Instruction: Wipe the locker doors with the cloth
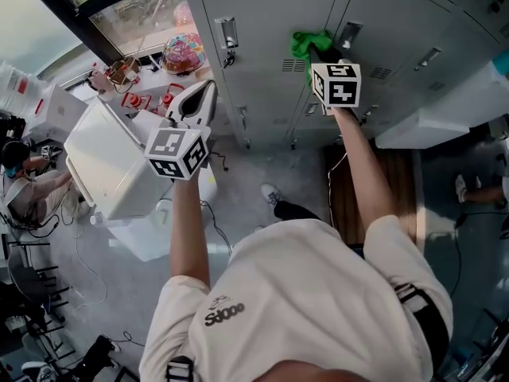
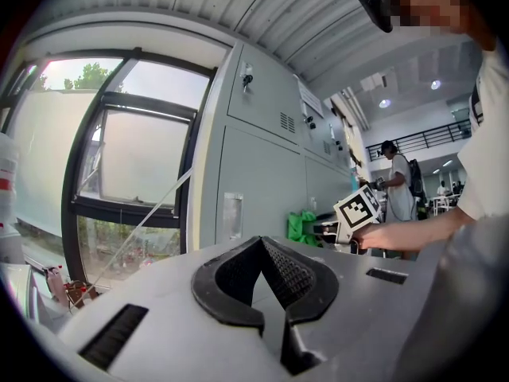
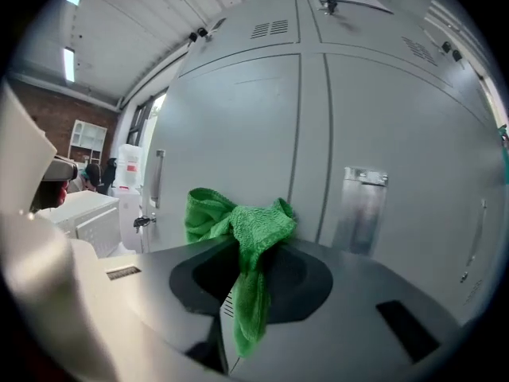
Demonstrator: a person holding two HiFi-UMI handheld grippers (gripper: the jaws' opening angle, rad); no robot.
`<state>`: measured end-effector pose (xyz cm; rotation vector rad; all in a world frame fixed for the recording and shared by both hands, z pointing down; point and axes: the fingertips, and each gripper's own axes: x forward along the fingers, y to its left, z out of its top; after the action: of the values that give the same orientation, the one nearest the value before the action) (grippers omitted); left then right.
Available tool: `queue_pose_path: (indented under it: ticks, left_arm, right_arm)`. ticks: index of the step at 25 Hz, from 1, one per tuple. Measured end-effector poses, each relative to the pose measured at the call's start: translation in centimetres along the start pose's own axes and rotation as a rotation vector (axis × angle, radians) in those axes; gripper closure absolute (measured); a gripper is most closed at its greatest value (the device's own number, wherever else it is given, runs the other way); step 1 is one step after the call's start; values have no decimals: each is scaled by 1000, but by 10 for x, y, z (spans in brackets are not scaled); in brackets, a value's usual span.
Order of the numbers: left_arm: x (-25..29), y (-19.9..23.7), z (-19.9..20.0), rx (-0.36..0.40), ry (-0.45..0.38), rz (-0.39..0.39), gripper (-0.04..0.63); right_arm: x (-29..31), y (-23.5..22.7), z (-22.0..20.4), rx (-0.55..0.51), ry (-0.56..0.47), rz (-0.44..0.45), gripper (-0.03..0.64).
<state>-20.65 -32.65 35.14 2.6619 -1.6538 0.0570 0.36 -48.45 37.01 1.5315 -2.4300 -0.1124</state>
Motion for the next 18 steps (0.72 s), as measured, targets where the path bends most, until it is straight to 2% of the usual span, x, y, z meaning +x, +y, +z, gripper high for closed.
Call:
queue_pose_path:
  ticks: [5,12,15,18]
  left_arm:
    - [-16,16,-4,-13,0,50,581]
    - [-33,39,-6,-24,8,113,580]
    - [-30,42,-7,-32,8,114,580]
    - [-19,36,-8,-28,6,85,580]
  right_arm:
    - [24,65,1,-44,9,125,557]
    - [50,139,4,-79,0,235,557]
    - [56,157,1,-75,3,260,557]
    - [55,150,-7,-96,12,258,557]
